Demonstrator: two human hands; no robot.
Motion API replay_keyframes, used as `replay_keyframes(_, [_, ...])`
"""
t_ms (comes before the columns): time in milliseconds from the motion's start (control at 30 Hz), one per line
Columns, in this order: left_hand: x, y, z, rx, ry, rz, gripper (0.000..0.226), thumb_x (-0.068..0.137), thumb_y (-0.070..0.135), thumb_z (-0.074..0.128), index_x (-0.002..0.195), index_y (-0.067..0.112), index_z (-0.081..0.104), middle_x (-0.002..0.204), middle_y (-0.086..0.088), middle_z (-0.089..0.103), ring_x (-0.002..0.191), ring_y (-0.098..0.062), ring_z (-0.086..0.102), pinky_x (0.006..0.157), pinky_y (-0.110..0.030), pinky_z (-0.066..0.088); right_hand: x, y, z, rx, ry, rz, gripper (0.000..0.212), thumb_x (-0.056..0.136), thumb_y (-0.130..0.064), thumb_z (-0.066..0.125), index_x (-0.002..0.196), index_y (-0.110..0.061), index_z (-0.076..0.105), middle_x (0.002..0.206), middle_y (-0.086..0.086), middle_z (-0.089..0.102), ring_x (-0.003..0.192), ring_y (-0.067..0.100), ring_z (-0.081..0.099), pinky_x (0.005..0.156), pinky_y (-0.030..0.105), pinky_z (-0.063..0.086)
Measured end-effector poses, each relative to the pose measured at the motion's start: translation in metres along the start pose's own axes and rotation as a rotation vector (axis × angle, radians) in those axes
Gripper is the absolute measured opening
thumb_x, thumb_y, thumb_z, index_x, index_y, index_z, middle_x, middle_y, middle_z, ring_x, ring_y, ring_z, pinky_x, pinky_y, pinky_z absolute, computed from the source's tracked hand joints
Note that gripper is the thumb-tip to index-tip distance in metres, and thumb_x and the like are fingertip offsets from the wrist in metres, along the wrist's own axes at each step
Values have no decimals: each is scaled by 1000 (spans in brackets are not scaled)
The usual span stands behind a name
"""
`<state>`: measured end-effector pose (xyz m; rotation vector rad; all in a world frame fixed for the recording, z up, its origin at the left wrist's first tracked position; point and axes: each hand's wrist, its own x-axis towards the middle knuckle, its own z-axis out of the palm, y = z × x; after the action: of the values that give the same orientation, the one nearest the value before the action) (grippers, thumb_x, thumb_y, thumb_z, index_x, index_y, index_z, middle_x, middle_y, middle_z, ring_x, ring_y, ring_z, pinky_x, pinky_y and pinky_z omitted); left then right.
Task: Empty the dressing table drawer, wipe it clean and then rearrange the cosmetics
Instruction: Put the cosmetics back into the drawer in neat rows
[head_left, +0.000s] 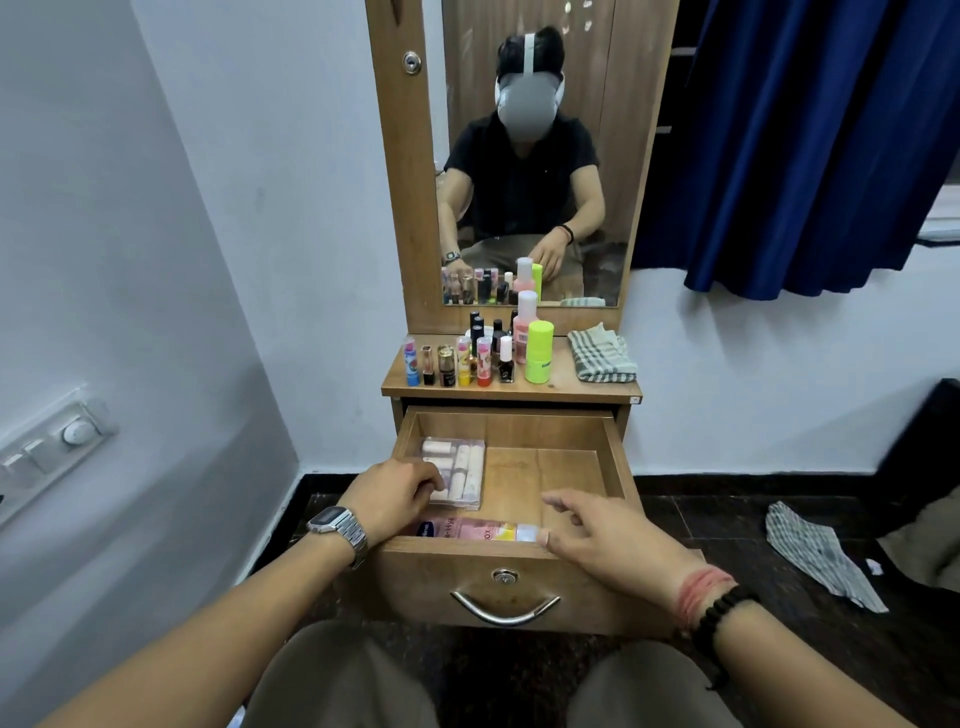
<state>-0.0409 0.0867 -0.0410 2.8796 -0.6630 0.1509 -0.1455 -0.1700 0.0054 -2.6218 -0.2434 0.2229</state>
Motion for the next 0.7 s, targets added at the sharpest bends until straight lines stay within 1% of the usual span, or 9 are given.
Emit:
replay_keyframes(67, [0,0,0,-5,18,8,21,94,27,48,105,30,65,108,10,67,94,-13,63,77,-28,51,-7,2,3,-72,-20,-15,60,94,-45,52,148,-26,34,147,-4,45,133,13,42,110,28,33])
replay_keyframes(167, [3,6,-4,-33,69,34,18,94,27,49,101,32,65,102,12,68,89,-11,63,70,-24,48,-15,8,9,-176,-54,-16,63,93,-47,52,149,-28,30,150,-7,40,136,16,38,113,36,29])
replay_keyframes(300, [23,19,-39,-97,203,88,17,91,20,54,96,29,67,92,15,68,79,-4,62,69,-24,51,-19,14,16,-247,-58,-68,61,92,-48,52,147,-29,31,149,-10,38,137,14,34,112,35,22])
replay_keyframes(367, [41,22,-66,-170,302,89,18,90,16,57,95,28,69,91,15,70,75,2,61,69,-20,51,-21,14,22,-292,-60,-97,66,91,-47,51,149,-29,24,153,-8,31,139,15,30,112,36,17])
replay_keyframes(433, [65,24,-93,-274,360,41,17,91,15,58,93,29,68,89,15,69,75,2,63,64,-14,48,-22,15,25,-321,-64,-108,72,90,-45,53,151,-28,18,155,-6,25,140,16,27,114,38,13])
replay_keyframes(500, [94,23,-115,-387,383,-26,14,92,16,59,98,27,67,90,13,68,77,-2,65,62,-14,49,-23,17,26,-324,-58,-115,77,88,-43,56,151,-27,15,158,-4,20,142,16,24,115,38,10])
replay_keyframes(533, [108,22,-123,-406,390,-45,13,92,17,59,101,24,67,94,12,67,81,-4,64,65,-18,50,-23,17,26,-331,-56,-118,80,88,-43,57,152,-26,13,159,-3,16,143,17,22,116,38,9])
replay_keyframes(600, [138,18,-137,-390,375,-61,14,91,16,61,104,21,66,98,8,66,87,-8,62,74,-22,49,-21,17,26,-352,-62,-120,84,87,-42,58,153,-26,9,161,-2,10,144,17,17,117,38,7])
replay_keyframes(700, [177,12,-146,-322,314,-55,18,91,8,59,102,20,65,100,3,66,90,-10,60,76,-22,46,-16,15,25,-374,-127,-103,85,88,-42,59,152,-29,5,161,-2,4,146,18,12,117,39,5])
